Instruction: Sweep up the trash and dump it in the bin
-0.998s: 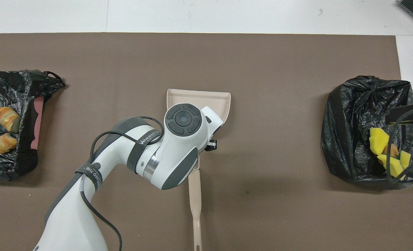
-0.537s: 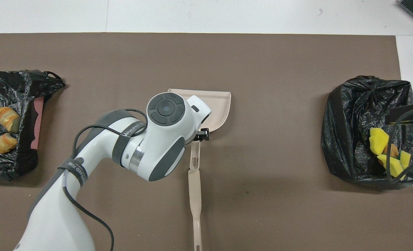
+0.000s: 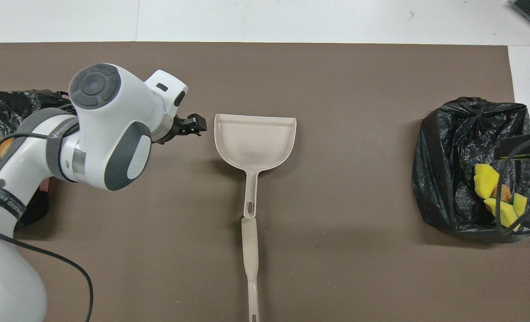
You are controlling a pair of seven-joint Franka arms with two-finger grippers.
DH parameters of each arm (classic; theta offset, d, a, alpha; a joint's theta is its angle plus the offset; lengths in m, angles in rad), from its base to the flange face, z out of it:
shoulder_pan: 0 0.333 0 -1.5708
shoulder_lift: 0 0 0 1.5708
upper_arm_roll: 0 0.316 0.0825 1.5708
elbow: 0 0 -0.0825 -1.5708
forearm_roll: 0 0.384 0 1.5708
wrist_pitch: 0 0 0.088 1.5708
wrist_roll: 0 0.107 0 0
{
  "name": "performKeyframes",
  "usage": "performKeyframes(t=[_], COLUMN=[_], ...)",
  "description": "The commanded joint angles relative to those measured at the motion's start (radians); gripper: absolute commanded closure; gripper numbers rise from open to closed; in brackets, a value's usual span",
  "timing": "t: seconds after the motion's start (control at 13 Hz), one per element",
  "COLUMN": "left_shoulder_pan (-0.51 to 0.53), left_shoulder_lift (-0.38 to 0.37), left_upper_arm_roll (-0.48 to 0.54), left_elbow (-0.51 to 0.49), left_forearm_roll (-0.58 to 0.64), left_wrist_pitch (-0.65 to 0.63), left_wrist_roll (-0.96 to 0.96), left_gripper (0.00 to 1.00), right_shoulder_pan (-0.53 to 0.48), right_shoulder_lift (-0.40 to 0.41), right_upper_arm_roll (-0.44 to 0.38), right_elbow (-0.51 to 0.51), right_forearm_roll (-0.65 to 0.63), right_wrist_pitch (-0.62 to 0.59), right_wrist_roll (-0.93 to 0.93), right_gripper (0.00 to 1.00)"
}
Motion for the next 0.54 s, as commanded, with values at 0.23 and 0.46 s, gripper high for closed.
performKeyframes(t=[0.23,0.46], left_shoulder_pan=[0.154,0.157], left_shoulder_lift=[-0.062,-0.082], left_upper_arm_roll=[-0.007,-0.004], left_elbow=[0.005,0.007], left_forearm_roll=[-0.003,-0.003], left_wrist_pitch=[-0.03,-0.047], left_wrist_roll=[0.314,0.314], left_gripper=[0.0,0.0], right_shoulder_pan=[-0.009,-0.012], right_shoulder_lift=[-0.013,-0.013], right_upper_arm_roll=[0.003,0.003], right_elbow=[-0.018,-0.02], right_forearm_roll=[0.022,0.022], right_wrist_pitch=[0.02,0.02], right_wrist_roll=[-0.017,-0.018], right_gripper=[0.0,0.0])
